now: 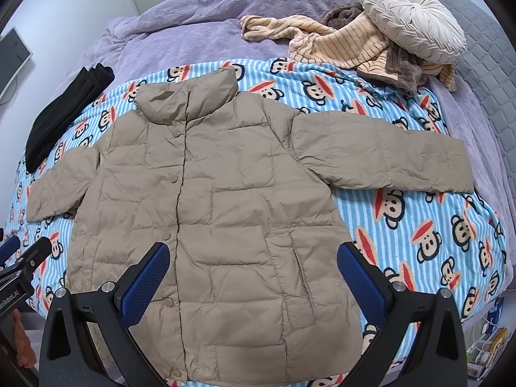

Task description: Fold large clothes

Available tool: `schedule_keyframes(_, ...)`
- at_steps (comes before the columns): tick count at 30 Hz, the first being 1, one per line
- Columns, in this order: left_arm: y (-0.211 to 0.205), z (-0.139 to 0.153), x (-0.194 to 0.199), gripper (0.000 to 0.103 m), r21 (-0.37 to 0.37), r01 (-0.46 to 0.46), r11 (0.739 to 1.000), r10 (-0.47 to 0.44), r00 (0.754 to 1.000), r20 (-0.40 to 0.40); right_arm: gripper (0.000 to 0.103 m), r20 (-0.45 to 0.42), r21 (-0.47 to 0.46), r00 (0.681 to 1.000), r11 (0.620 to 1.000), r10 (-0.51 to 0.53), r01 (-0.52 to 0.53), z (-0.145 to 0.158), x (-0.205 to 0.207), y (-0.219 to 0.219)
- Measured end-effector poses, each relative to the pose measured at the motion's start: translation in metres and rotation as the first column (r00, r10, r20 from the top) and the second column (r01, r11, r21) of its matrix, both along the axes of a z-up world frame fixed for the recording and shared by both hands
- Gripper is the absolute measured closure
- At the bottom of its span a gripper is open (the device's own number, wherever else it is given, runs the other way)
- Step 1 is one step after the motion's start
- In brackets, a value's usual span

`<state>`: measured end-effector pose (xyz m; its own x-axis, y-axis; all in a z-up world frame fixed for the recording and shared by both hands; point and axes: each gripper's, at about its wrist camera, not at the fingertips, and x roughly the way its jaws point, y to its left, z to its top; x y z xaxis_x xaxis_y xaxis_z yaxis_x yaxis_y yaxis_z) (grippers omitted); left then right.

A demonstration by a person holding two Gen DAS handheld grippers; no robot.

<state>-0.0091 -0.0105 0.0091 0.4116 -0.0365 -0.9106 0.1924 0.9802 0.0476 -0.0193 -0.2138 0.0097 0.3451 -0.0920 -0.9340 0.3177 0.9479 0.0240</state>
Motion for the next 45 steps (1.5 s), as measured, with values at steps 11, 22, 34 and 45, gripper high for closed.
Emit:
schedule_keyframes(11,0.001,-0.0005,0.0002,0.0,0.0,0.001,1.0,-0.001,1.0,0.001,0.0,0.001,-0.002,1.0,1.0,-0.001,0.001,0.0003,0.0,0.0024)
schedule_keyframes(22,0.0012,-0.0003,0.0004,0.0,-0.001,0.001,1.0,-0.001,1.0,0.0,0.0,0.001,-0.002,1.0,1.0,-0.002,0.002,0.0011,-0.0001,0.0036)
schedule_keyframes(34,0.0027,0.0013,0.0008,0.0,-0.002,-0.002,1.0,0.002,1.0,0.0,0.0,0.002,-0.002,1.0,1.0,-0.001,0.001,0.0017,-0.0004,0.0046)
schedule_keyframes(45,0.006,0.0021,-0.0019,0.0,-0.001,-0.004,1.0,0.004,1.0,0.0,0.0,0.002,-0.002,1.0,1.0,0.001,-0.001,0.0008,-0.001,0.0047)
